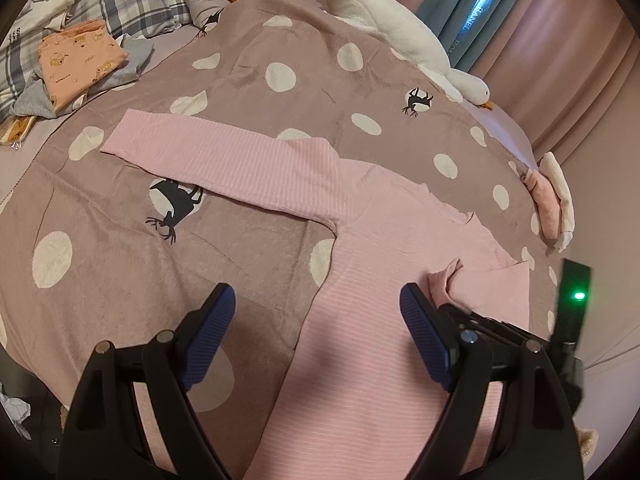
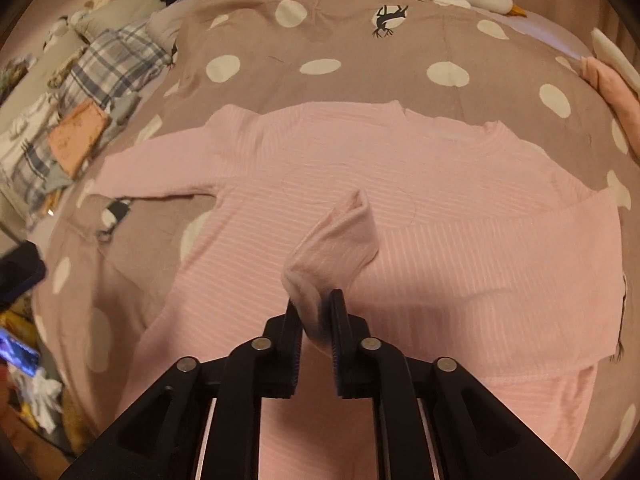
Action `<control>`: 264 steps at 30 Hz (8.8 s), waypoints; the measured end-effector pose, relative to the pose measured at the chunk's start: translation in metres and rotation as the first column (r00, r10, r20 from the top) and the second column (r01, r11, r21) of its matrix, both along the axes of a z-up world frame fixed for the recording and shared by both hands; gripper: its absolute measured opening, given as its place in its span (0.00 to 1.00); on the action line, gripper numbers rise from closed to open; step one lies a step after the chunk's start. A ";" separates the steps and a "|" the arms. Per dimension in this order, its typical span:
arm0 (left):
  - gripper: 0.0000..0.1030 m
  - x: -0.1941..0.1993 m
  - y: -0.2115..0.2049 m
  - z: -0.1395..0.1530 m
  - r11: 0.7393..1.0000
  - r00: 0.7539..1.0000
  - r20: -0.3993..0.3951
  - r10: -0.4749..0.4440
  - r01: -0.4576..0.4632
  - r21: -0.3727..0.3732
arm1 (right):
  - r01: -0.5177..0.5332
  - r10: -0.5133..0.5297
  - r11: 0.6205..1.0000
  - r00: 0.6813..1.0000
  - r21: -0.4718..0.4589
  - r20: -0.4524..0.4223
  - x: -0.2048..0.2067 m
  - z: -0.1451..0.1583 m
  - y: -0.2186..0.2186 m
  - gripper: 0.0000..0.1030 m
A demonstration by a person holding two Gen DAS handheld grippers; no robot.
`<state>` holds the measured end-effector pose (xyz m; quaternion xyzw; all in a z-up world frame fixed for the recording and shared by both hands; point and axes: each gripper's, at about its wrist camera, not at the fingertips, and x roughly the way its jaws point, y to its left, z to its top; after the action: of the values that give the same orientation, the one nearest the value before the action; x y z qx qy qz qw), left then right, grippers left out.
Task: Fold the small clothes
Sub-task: 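Lift the sleeve with the right gripper, lay it across the shirt body, release, then grasp the shirt side edge with the left gripper and fold it inward, then press the folded side flat with the left gripper, then open it, then move the left gripper to the other sleeve cuff and grasp it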
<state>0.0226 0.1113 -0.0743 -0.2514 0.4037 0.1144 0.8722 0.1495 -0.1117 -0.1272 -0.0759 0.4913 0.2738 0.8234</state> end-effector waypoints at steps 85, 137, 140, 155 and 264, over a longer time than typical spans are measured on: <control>0.06 0.112 -0.013 -0.025 0.979 0.975 -0.085 -0.203 0.204 0.006 | 0.474 -0.462 0.879 0.874 0.055 -0.150 0.058 -0.035 -0.163 0.45; 0.13 0.085 0.020 -0.112 0.988 0.981 -0.178 -0.084 0.059 -0.140 | 0.464 -0.466 0.885 0.881 -0.037 -0.087 0.060 -0.041 -0.147 0.45; 0.13 0.084 0.016 -0.111 0.991 0.981 -0.172 -0.087 0.068 -0.112 | 0.465 -0.467 0.884 0.880 -0.043 -0.083 0.061 -0.041 -0.145 0.45; 0.14 0.082 0.007 -0.107 0.999 0.985 -0.169 -0.019 0.012 -0.045 | 0.494 -0.495 0.869 0.864 -0.038 -0.089 0.055 -0.039 -0.149 0.45; 0.23 0.020 0.288 -0.107 0.657 0.726 -0.039 0.686 -0.642 -0.394 | 0.449 -0.486 0.872 0.843 0.195 0.232 -0.056 0.081 -0.141 0.96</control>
<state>0.0422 0.3994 -0.1813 -0.5517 0.2477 0.3301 0.7247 0.0937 -0.2532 -0.0464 0.0644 0.3569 0.0834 0.9282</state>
